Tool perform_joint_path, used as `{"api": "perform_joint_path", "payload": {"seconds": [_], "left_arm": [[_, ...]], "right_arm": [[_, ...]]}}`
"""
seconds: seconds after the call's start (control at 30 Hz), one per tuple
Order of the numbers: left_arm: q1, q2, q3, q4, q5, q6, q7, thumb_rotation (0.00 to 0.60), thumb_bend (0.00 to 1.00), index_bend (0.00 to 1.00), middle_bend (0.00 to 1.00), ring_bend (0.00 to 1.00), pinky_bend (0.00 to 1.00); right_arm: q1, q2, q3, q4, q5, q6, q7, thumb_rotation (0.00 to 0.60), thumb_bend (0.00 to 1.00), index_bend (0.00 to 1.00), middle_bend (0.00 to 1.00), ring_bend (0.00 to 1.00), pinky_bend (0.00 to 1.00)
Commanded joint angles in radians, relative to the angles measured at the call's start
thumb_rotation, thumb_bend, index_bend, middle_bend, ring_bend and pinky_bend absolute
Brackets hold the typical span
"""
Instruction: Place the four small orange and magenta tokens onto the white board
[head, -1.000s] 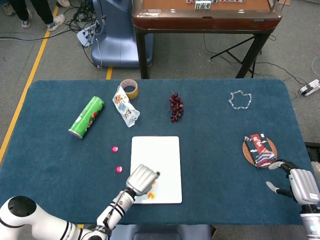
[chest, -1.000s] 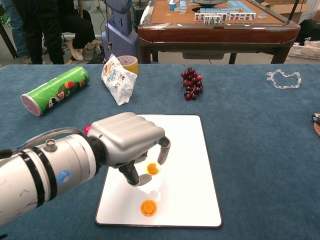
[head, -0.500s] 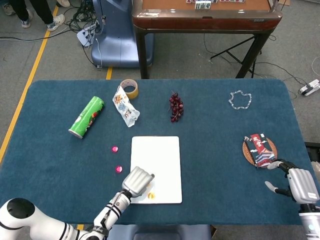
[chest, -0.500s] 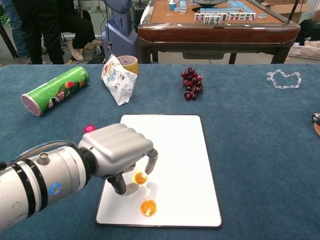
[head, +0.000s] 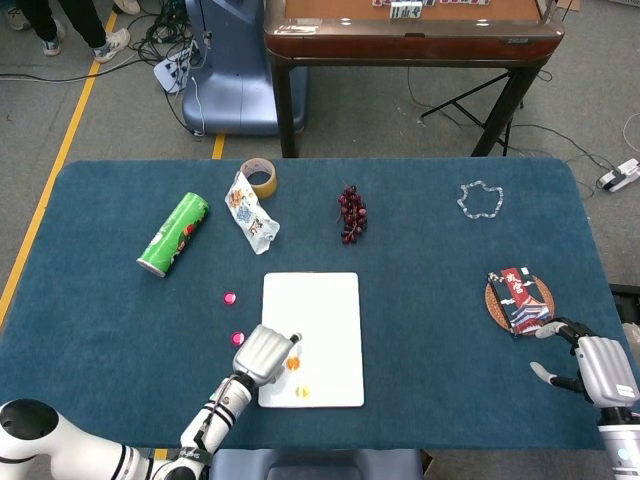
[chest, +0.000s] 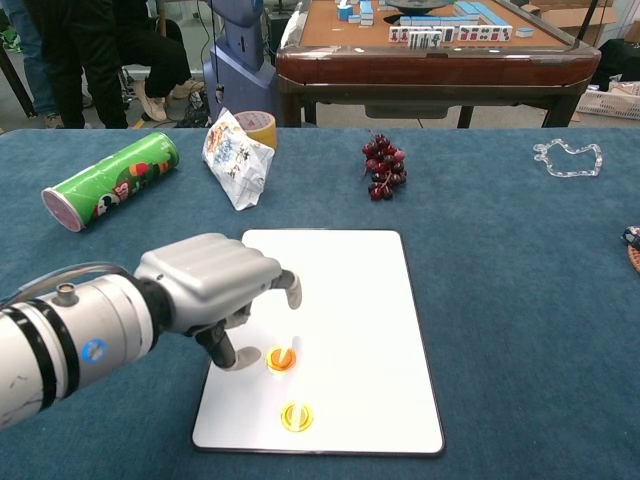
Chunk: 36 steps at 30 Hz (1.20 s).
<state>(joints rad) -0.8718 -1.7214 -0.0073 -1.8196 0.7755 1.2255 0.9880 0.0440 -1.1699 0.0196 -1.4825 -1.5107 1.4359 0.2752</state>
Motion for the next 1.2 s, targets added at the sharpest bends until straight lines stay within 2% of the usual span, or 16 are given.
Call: {"api": "perform_joint_path", "payload": {"seconds": [0.03, 0.43, 1.2], "left_arm": [[0.016, 0.020, -0.013, -0.005, -0.008, 0.014, -0.023, 0.600, 0.36, 0.34, 1.00, 1.00, 1.00], [0.054, 0.098, -0.023, 0.011, -0.075, 0.006, -0.069, 0.600, 0.36, 0.46, 1.00, 1.00, 1.00], [0.087, 0.078, -0.030, 0.129, -0.139, -0.030, -0.104, 0.600, 0.36, 0.47, 1.00, 1.00, 1.00]], "right_arm": [[0.001, 0.000, 0.000, -0.001, 0.000, -0.001, -0.001, 0.600, 0.13, 0.43, 0.37, 0.36, 0.52], [0.008, 0.009, 0.004, -0.028, -0.003, -0.004, -0.027, 0.600, 0.13, 0.43, 0.37, 0.36, 0.52], [0.011, 0.006, 0.001, -0.032, 0.001, -0.012, -0.036, 0.600, 0.13, 0.43, 0.37, 0.36, 0.52]]}}
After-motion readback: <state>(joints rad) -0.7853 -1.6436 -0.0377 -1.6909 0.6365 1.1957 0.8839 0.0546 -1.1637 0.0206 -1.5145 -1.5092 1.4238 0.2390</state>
